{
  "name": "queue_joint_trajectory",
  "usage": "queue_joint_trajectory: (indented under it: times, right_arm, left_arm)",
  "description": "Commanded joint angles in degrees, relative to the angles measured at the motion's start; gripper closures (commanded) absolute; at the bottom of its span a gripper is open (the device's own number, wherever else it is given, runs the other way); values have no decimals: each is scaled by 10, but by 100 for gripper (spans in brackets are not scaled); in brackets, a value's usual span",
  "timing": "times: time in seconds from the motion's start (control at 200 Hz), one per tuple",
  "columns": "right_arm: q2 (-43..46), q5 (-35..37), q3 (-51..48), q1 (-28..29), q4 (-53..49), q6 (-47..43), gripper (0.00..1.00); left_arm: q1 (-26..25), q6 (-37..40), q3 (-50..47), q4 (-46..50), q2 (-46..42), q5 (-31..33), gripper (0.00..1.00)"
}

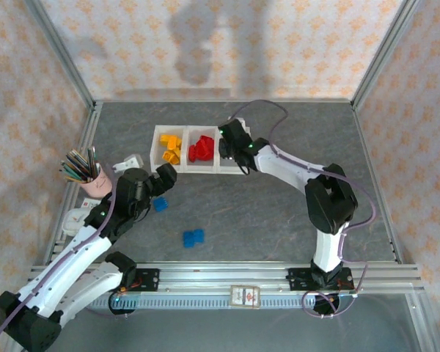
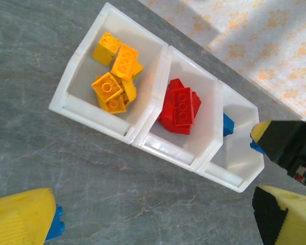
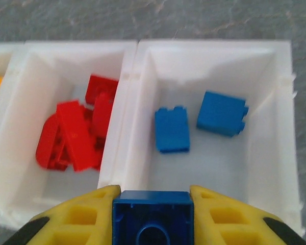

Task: Sort the legos into containers by color
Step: Place the lego in the container.

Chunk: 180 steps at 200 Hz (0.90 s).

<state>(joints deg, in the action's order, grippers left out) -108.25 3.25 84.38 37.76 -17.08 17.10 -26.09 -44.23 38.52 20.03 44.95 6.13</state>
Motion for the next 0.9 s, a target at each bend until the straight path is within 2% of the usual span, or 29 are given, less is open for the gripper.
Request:
queue_joint_trajectory:
  times: [0.0, 0.235, 0.37, 0.576, 0.746, 0.896]
  right_arm:
    - [-43, 14, 45, -14, -14, -15, 69]
    - [-91, 40, 77, -24, -15, -19, 68]
    - [-94, 41, 82, -26, -11, -21, 57]
    - [-63, 22, 84, -23, -13, -29, 53]
    - [-19, 17, 53, 1, -8, -25, 49]
    - [10, 6, 18, 47, -1, -22, 44]
  left_arm:
    - [5, 16, 8, -51, 12, -7, 0]
    - [5, 23, 14, -55, 30, 0, 0]
    - [6, 27, 15, -54, 30, 4, 0]
    - [8, 31, 25, -38, 26, 13, 0]
    - [8, 25, 25, -13, 0, 27, 0]
    - [8, 15, 26, 22, -36, 41, 0]
